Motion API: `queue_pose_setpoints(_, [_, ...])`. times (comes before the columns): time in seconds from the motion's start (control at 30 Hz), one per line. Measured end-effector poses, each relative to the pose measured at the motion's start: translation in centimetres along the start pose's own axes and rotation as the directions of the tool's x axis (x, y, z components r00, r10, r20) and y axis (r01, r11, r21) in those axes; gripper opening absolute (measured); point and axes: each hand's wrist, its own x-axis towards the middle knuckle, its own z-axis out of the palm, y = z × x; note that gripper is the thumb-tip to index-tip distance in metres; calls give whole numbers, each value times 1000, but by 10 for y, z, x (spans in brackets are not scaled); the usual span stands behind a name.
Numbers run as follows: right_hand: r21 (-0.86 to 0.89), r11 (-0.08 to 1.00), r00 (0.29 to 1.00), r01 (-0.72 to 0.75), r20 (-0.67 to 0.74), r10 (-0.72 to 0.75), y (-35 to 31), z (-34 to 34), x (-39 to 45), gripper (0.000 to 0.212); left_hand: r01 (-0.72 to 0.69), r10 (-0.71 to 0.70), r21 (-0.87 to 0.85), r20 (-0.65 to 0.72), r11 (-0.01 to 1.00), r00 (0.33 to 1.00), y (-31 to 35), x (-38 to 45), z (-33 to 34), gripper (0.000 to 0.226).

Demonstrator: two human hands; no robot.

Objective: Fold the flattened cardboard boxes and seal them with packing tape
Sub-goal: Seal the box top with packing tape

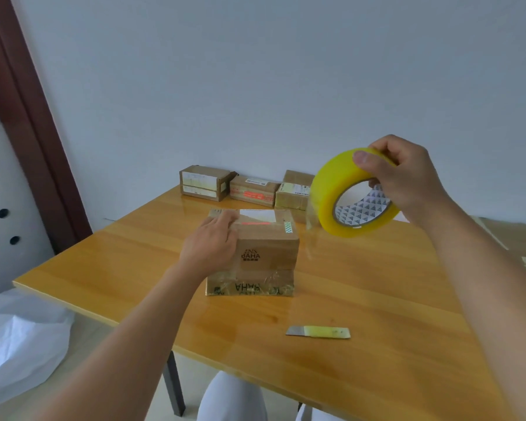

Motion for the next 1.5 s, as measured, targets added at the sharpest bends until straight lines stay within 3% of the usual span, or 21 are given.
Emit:
queue_pose_setpoints(0.1, [110,993,998,34,42,-39,-14,20,13,50,-13,14,-60,14,998,1000,-7,3,-3,24])
queue_pose_setpoints(0.17, [170,984,997,49,52,-59,-21,38,21,43,23,-12,-196,57,980,998,-12,6,-6,28])
queue_pose_setpoints(0.33, [283,957,996,61,41,-76,-25,92,39,42,181,-118,-608,142,773,983,-22,3,-16,46])
queue_pose_setpoints(0.47, [316,947,998,53,14,-60,-21,127,45,47,152,-95,-702,119,695,988,-26,1,-21,47])
queue_pose_setpoints(0.57, [360,933,1000,8,-17,-1,-9,144,45,46,139,-115,-817,90,560,989,-33,3,-22,64])
queue_pose_setpoints(0.73, [387,920,996,-56,-37,76,18,159,43,35,152,-122,-862,105,484,987,-39,9,-24,91])
queue_pose_setpoints(0.87, [365,928,993,-72,-59,100,34,160,40,31,177,-115,-880,140,441,983,-43,11,-25,58])
queue_pose_setpoints(0.93, [358,931,993,-75,-60,104,39,160,38,38,181,-118,-916,148,358,982,-48,14,-22,31])
queue_pose_setpoints(1.03, [353,932,992,-84,-63,113,45,160,38,43,199,-188,-965,166,172,968,-50,18,-25,23])
queue_pose_setpoints(1.17, [355,930,993,-92,-37,112,54,158,37,54,223,-258,-974,206,36,944,-49,20,-28,24])
queue_pose_setpoints(1.27, [319,943,995,-91,5,95,56,155,34,56,254,-334,-967,234,14,913,-50,23,-27,26])
queue_pose_setpoints(1.5, [254,954,980,-160,160,122,76,158,16,40,288,-449,-955,226,75,864,-53,25,-27,24])
